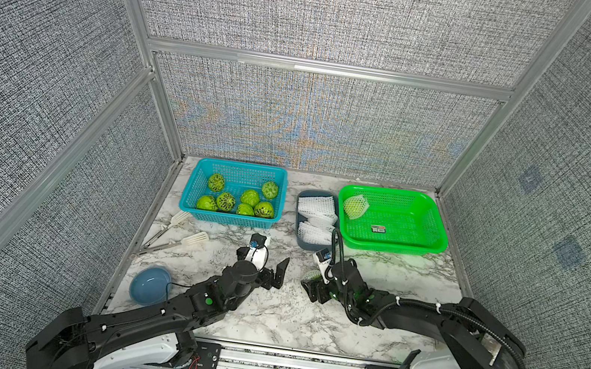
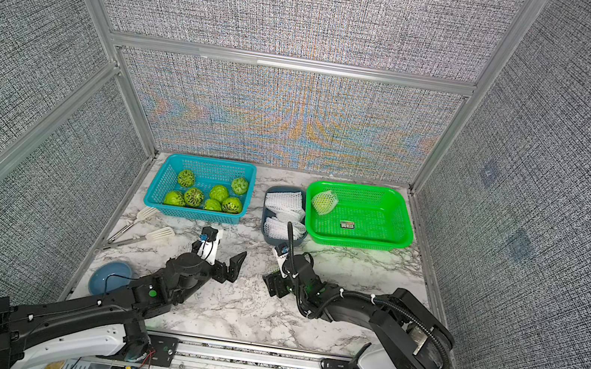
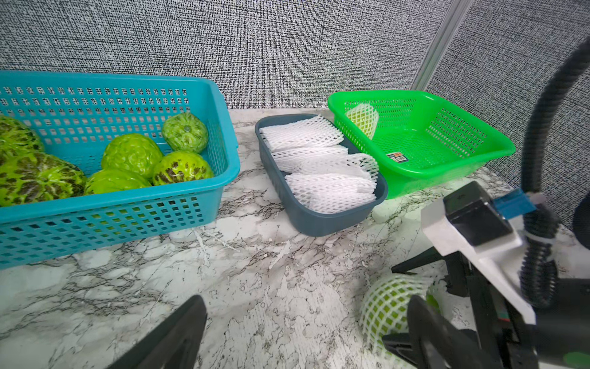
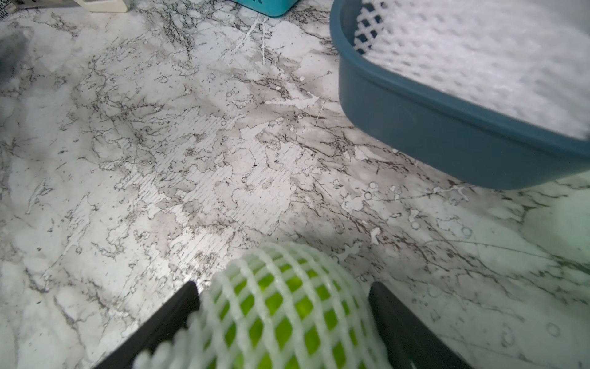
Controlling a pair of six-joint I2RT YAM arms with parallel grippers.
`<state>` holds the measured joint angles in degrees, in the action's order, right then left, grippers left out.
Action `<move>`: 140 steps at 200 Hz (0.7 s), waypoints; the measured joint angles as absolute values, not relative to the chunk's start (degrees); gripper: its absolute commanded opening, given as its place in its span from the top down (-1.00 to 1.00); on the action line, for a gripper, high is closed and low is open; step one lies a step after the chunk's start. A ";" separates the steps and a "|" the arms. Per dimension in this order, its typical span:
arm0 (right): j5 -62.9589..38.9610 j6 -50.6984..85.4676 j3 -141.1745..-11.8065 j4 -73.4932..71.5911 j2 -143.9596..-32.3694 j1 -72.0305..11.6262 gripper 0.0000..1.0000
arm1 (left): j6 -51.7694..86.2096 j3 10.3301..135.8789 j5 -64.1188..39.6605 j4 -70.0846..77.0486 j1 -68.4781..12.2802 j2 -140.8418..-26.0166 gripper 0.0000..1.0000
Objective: Sleeve custard apples in foam nets
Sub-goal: Pick up the custard apple from the center of the board.
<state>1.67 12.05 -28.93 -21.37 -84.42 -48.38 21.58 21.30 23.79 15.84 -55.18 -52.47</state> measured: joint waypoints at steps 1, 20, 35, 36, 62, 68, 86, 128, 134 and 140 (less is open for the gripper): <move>1.65 12.05 -28.93 -21.34 -84.44 -48.38 -0.69 | 21.58 21.30 23.77 15.84 -55.16 -52.49 -0.98; 1.56 11.84 -29.23 -21.10 -84.99 -48.38 -0.71 | 21.58 21.28 23.77 15.81 -54.96 -52.51 -0.98; 1.30 11.73 -29.28 -20.91 -85.30 -48.38 -0.72 | 21.58 21.26 23.77 15.88 -54.92 -52.49 -0.98; 1.28 11.73 -29.28 -20.91 -85.30 -48.38 -0.72 | 21.58 21.23 23.77 15.90 -54.92 -52.49 -0.98; 1.06 11.64 -29.63 -20.60 -86.06 -48.38 -0.74 | 21.58 21.19 23.59 16.23 -54.81 -52.34 -0.98; 0.97 11.57 -29.74 -20.53 -86.28 -48.38 -0.74 | 21.58 21.19 23.59 16.23 -54.81 -52.34 -0.99; 0.95 11.49 -30.33 -19.94 -86.91 -48.36 -0.75 | 21.58 21.19 23.62 16.23 -54.70 -52.31 -0.98; 0.56 11.46 -31.20 -19.44 -88.09 -48.34 -0.73 | 21.50 21.08 23.62 16.23 -54.61 -52.25 -0.98; 0.54 11.44 -31.33 -19.35 -88.18 -48.34 -0.72 | 21.50 21.08 23.62 16.23 -54.61 -52.23 -0.98; 0.51 11.44 -31.40 -19.29 -88.20 -48.34 -0.69 | 21.47 21.08 23.59 16.23 -54.59 -52.21 -0.98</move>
